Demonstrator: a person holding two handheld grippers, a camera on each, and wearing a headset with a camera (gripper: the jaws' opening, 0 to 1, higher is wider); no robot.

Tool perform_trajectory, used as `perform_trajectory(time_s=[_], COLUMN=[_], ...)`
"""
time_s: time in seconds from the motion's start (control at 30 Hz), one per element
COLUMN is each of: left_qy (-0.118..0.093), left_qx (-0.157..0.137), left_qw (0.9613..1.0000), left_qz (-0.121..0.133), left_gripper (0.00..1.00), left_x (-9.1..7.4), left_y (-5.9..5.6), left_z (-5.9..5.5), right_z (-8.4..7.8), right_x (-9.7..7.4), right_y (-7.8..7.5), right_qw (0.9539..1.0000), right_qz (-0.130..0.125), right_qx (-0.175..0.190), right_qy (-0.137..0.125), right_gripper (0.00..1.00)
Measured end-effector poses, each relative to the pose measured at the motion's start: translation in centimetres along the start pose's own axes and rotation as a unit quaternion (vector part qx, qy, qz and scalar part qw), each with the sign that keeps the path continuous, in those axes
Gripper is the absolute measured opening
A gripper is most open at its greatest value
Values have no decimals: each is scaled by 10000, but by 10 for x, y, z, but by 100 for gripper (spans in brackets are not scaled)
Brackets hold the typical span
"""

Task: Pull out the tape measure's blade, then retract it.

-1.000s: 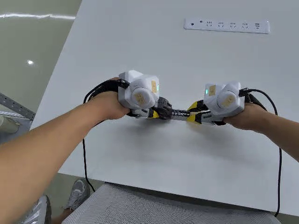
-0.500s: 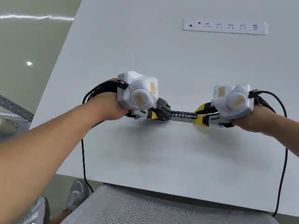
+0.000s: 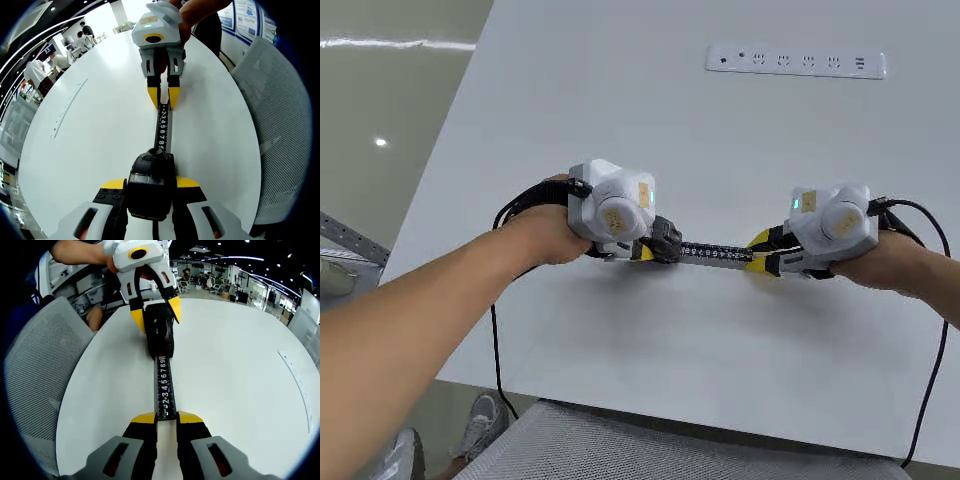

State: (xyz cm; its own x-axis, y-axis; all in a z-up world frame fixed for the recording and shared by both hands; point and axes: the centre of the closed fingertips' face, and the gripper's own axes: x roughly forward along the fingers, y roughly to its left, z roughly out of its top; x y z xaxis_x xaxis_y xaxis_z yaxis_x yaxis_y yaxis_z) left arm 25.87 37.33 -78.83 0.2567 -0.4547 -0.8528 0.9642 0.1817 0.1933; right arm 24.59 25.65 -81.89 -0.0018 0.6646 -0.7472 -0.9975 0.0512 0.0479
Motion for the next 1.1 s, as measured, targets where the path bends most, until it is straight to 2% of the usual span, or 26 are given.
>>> perform_trajectory(time_s=[0.87,1.1], left_qy=[58,63], left_qx=[55,59], left_qw=[10000,10000], left_qz=[-20,-18], left_gripper=[30,30], left_x=[1,0], left_y=[-1,-1], left_z=[0,0], right_z=[-38,-45], right_x=[-35,-40], right_y=[-6,-7], right_qw=[9998,9997], right_qz=[-66,-95], right_qx=[89,121], right_qy=[154,187], right_gripper=[9,9])
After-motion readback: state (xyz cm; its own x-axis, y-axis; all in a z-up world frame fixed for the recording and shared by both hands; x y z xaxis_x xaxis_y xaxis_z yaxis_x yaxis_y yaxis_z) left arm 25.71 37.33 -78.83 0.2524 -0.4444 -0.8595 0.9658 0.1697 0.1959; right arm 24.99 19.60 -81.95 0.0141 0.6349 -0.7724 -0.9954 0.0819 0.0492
